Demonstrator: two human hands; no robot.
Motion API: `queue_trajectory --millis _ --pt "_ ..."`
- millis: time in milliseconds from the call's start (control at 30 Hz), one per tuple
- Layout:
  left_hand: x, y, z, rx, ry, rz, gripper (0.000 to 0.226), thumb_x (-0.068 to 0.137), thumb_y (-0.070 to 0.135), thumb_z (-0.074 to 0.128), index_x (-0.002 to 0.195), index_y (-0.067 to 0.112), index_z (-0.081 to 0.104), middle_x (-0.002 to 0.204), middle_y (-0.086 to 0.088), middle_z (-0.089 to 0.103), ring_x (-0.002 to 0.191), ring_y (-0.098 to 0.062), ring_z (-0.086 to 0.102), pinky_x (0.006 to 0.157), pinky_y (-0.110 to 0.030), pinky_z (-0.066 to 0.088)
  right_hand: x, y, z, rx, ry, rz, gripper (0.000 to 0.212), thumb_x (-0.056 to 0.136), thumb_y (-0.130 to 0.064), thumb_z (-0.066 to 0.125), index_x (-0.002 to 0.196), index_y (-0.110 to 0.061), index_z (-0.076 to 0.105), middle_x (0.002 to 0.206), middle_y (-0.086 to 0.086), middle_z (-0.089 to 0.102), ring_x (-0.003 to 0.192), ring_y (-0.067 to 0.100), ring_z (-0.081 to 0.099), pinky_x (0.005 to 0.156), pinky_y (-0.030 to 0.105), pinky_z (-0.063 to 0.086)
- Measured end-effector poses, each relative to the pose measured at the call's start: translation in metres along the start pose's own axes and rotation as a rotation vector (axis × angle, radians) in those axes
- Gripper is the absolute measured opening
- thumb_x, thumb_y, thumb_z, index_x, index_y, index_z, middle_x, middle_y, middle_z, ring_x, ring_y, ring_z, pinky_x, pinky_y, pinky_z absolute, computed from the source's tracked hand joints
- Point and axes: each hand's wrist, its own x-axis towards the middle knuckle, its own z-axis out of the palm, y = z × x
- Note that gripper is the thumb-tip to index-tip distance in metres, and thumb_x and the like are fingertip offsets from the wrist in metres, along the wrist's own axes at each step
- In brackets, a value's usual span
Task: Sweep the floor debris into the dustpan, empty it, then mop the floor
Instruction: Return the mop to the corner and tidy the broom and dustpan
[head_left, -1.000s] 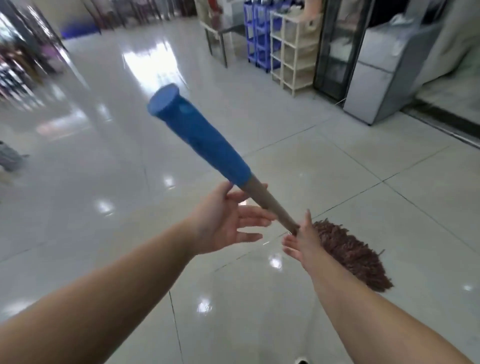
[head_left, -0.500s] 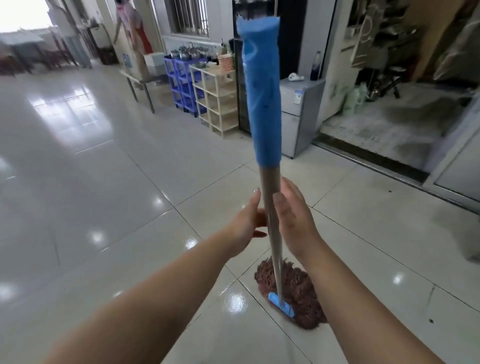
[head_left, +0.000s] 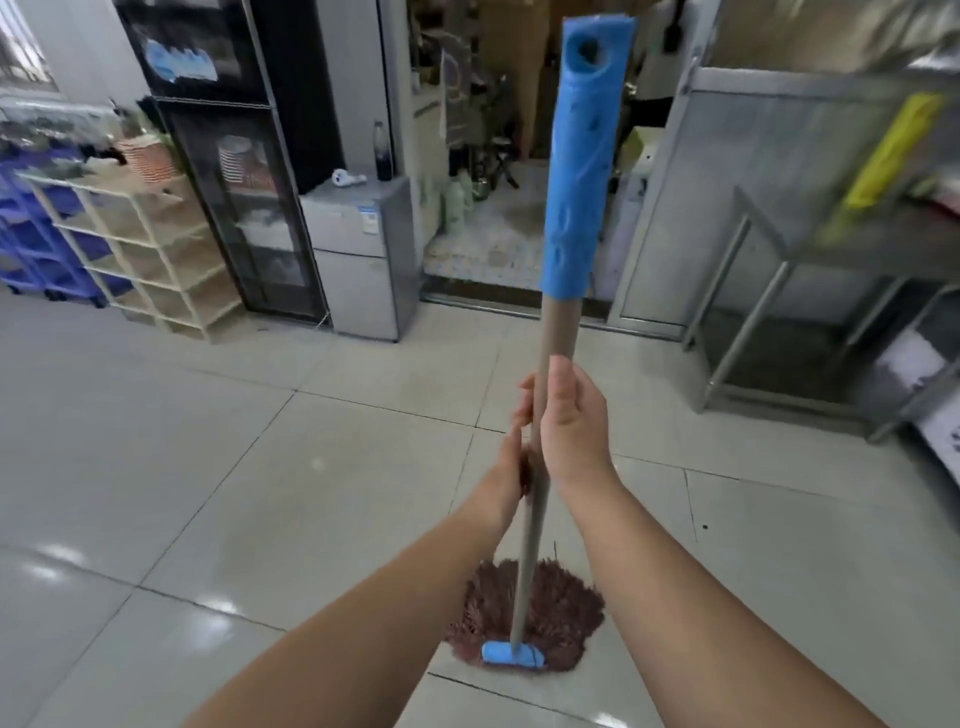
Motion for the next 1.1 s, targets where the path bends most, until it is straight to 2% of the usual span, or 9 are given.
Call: queue_trajectory --millis 67,167,300,500,600,700,800,933,1100 --pt "0.004 -0.013 0.000 0.066 -0.147 0.092 0.043 0.100 0.042 0.007 0.117 0.035 0.045 0.131 -0.003 0.050 0.124 -0.013 0.044 0.109 -0.031 0.032 0.002 -0.003 0.000 0.003 0.097 0.005 0.052 0.064 -0.069 0.038 0.062 -0.018 0.047 0.039 -0.009 0.046 0.034 0.001 0.040 0.036 0.015 0.037" --pt "0.006 -0.033 -0.001 0.243 -0.379 0.222 0.035 0.102 0.032 0.009 0.119 0.036 0.039 0.124 0.010 0.048 0.120 0.001 0.039 0.098 -0.005 0.028 -0.003 -0.010 -0.013 -0.025 0.176 -0.021 0.058 0.064 -0.073 0.038 0.060 -0.015 0.043 0.035 -0.008 0.044 0.032 0.001 0.037 0.038 0.015 0.034" --pt "0.002 -0.057 0.014 0.391 -0.508 0.249 0.051 0.085 0.059 0.024 0.113 0.025 0.050 0.109 0.003 0.053 0.107 -0.012 0.049 0.094 -0.023 0.038 -0.023 -0.035 -0.045 0.000 0.195 -0.087 0.083 0.043 -0.098 0.040 0.056 -0.016 0.043 0.033 -0.007 0.041 0.033 0.006 0.038 0.040 0.016 0.035" --pt "-0.036 -0.070 0.071 0.459 -0.628 0.370 0.048 0.072 0.066 0.030 0.087 0.025 0.048 0.088 -0.002 0.051 0.084 -0.016 0.047 0.078 -0.035 0.041 -0.087 -0.091 -0.103 0.072 0.292 -0.227 0.068 0.042 -0.095 0.043 0.046 -0.029 0.055 0.034 -0.008 0.042 0.033 0.011 0.040 0.043 0.019 0.037" --pt "-0.079 -0.074 0.110 0.429 -0.669 0.410 0.047 0.070 0.068 0.030 0.078 0.023 0.042 0.078 0.004 0.044 0.074 -0.012 0.042 0.069 -0.025 0.036 -0.137 -0.120 -0.139 0.066 0.397 -0.297 0.066 0.045 -0.095 0.040 0.048 -0.030 0.054 0.036 -0.008 0.043 0.034 0.013 0.042 0.048 0.022 0.039" --pt "-0.134 -0.078 0.153 0.401 -0.747 0.459 0.049 0.067 0.068 0.030 0.076 0.021 0.040 0.075 0.006 0.041 0.066 -0.006 0.038 0.059 -0.012 0.032 -0.197 -0.148 -0.176 0.124 0.532 -0.330 0.071 0.066 -0.087 0.019 0.045 -0.028 0.053 0.034 -0.005 0.042 0.032 0.014 0.040 0.050 0.022 0.040" --pt "-0.199 -0.087 0.188 0.371 -0.870 0.486 0.050 0.066 0.067 0.031 0.076 0.019 0.040 0.076 -0.001 0.043 0.067 -0.007 0.040 0.060 -0.012 0.033 -0.266 -0.175 -0.210 0.130 0.631 -0.353 0.061 0.073 -0.067 0.017 0.044 -0.026 0.053 0.034 -0.004 0.042 0.032 0.014 0.039 0.049 0.023 0.041" --pt "-0.294 -0.117 0.232 0.301 -1.070 0.458 0.050 0.069 0.066 0.033 0.079 0.019 0.043 0.070 0.006 0.044 0.059 0.007 0.040 0.060 -0.008 0.035 -0.368 -0.206 -0.244 0.045 0.782 -0.369 0.065 0.079 -0.065 0.016 0.044 -0.025 0.053 0.035 -0.004 0.044 0.032 0.014 0.041 0.048 0.022 0.042" --pt "-0.417 -0.155 0.290 0.269 -1.310 0.385 0.049 0.067 0.067 0.032 0.079 0.022 0.044 0.069 0.007 0.045 0.061 0.003 0.043 0.061 -0.009 0.036 -0.487 -0.244 -0.276 -0.114 1.054 -0.333 0.063 0.077 -0.065 0.019 0.044 -0.025 0.054 0.036 -0.003 0.046 0.032 0.015 0.041 0.043 0.021 0.041"
